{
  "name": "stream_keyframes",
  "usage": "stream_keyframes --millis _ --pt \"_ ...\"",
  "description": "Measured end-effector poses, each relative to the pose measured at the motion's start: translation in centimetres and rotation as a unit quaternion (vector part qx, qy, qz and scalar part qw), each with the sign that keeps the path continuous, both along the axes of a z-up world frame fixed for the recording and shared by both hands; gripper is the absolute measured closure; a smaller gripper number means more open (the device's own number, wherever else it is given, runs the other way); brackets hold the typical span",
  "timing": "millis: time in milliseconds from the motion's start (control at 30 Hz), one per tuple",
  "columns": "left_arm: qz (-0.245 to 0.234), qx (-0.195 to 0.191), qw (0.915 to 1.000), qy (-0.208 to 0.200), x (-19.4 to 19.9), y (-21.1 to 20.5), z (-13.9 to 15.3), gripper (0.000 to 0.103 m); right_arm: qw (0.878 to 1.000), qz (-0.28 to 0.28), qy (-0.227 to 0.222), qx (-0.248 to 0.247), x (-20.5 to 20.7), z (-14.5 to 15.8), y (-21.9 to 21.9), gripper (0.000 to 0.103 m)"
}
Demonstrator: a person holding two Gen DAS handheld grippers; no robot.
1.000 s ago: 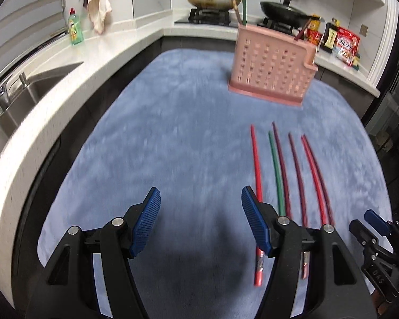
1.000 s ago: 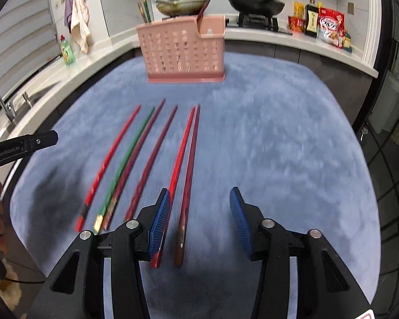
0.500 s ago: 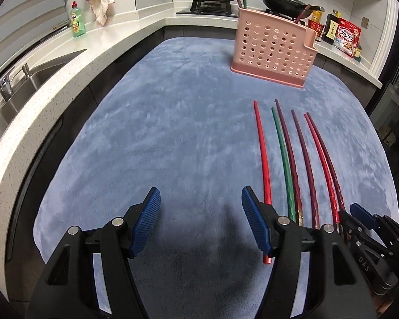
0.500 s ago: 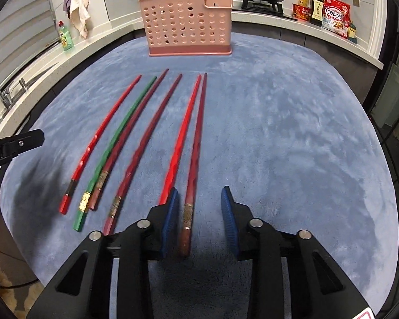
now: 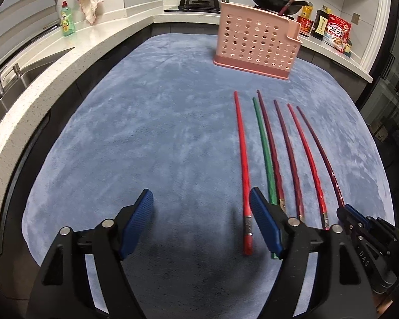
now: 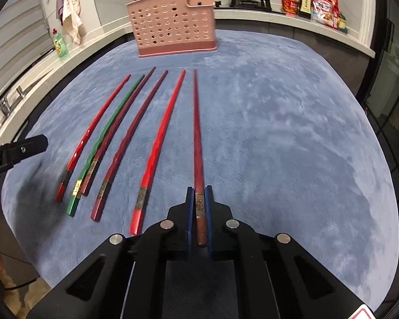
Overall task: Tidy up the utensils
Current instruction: 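Grasp a red chopstick with the left tool while the right tool grasps a dark red chopstick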
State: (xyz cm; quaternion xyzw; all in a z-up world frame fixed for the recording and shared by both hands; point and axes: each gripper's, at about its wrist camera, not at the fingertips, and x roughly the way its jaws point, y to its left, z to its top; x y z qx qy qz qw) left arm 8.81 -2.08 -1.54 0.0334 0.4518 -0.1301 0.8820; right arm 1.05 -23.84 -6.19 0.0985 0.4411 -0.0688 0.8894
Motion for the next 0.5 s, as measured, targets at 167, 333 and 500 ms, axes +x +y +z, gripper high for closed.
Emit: stream_keyframes --millis 167,333,500 --pt "-0.01 0.003 0.9999 0.002 -0.4 -0.8 -0.4 0.03 1.0 -0.008 0.0 0.013 -0.9 0.0 -0.5 0.097" --pt "-0.012 0.003 0.9999 0.012 -0.6 -1.0 -1.1 0.03 1.0 -0.012 -0.001 0.023 -1.4 -0.1 -0.7 0.097" --pt "-0.022 0.016 0.9995 0.018 -1.0 -1.8 -2.1 0.031 0.999 -0.015 -0.003 0.034 -1.5 -0.2 -1.0 0.096"
